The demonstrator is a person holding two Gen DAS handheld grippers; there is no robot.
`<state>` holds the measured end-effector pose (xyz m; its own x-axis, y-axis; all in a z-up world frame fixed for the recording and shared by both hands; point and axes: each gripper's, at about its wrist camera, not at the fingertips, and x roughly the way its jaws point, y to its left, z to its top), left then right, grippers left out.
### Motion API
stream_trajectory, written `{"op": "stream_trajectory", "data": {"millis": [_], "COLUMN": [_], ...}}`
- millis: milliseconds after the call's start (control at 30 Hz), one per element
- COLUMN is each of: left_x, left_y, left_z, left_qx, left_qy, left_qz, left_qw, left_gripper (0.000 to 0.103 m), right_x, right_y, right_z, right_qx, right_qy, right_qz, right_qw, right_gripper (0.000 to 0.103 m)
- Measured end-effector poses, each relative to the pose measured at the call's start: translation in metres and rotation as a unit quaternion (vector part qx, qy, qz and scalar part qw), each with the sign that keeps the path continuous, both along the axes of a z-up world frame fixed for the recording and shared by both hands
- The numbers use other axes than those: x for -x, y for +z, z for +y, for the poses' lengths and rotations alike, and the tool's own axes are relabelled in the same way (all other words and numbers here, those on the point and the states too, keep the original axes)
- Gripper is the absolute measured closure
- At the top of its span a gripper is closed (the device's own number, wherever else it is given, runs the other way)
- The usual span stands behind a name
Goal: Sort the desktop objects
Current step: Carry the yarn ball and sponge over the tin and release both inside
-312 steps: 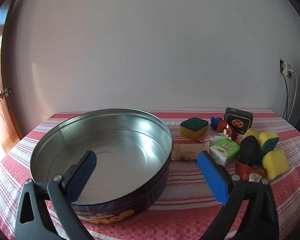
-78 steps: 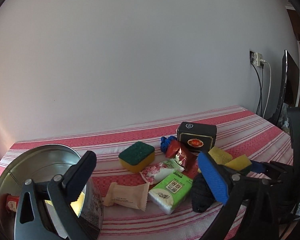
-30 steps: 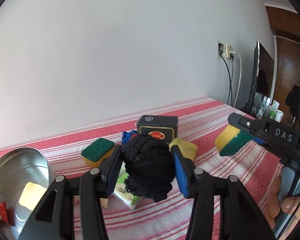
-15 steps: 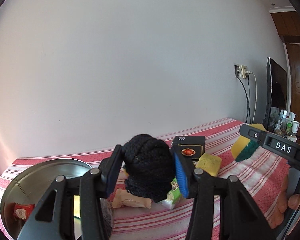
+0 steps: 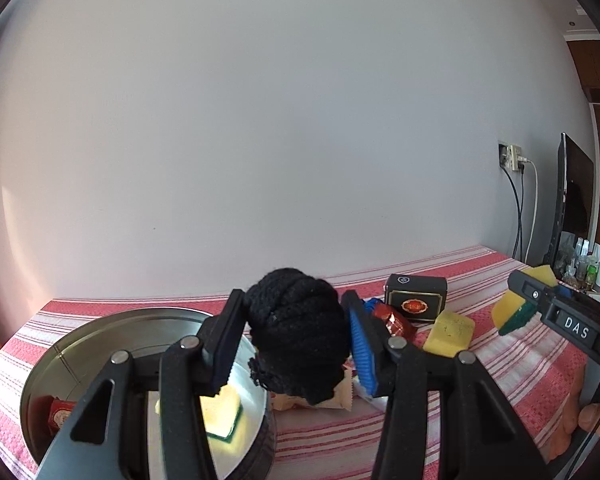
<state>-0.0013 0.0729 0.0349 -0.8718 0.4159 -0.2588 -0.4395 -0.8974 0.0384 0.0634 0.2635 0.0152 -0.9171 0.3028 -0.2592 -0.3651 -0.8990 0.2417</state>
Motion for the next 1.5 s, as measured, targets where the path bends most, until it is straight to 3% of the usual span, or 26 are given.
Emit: {"op": "stream_trajectory", "data": {"millis": [200, 467, 733, 833, 1033, 1267, 1500], "left_x": [0.005, 0.017, 0.031, 0.037, 0.048, 0.058, 0.07], "left_y": [0.0, 0.002, -0.001, -0.002, -0.011, -0.018, -0.027], "left_z": [-0.027, -0.072, -0.105, -0.12, -0.146, -0.153, -0.172], "left_qx": [-0.011, -0.035, -0.011, -0.029, -0.053, -0.032, -0.033], "left_qy": [0.026, 0.085, 0.189, 0.203, 0.24, 0.277, 0.311], "left_qz": [-0.002, -0.011, -0.01, -0.029, -0.074, -0.088, -0.118], "left_qw": [0.9996, 0.9957, 0.9819, 0.9784, 0.9665, 0.9563, 0.9423], "left_gripper": [0.054, 0.054, 0.054, 0.054, 0.054, 0.054, 0.054], "right_x": [0.003, 0.017, 0.043, 0.054, 0.077, 0.099, 0.129], "right_y": [0.005, 0.027, 0.04, 0.04, 0.041, 0.043, 0.031], "right_z": [-0.038, -0.116, -0.178, -0.194, -0.209, -0.217, -0.214], "right_qx": [-0.038, -0.051, -0.064, -0.061, -0.055, -0.037, -0.021], "right_qy": [0.026, 0.131, 0.201, 0.215, 0.229, 0.234, 0.236], "right_qz": [-0.005, 0.004, 0.019, 0.022, 0.021, 0.022, -0.015], "right_qw": [0.999, 0.99, 0.977, 0.974, 0.972, 0.971, 0.971], "right_gripper": [0.05, 0.05, 0.05, 0.05, 0.05, 0.05, 0.05]}}
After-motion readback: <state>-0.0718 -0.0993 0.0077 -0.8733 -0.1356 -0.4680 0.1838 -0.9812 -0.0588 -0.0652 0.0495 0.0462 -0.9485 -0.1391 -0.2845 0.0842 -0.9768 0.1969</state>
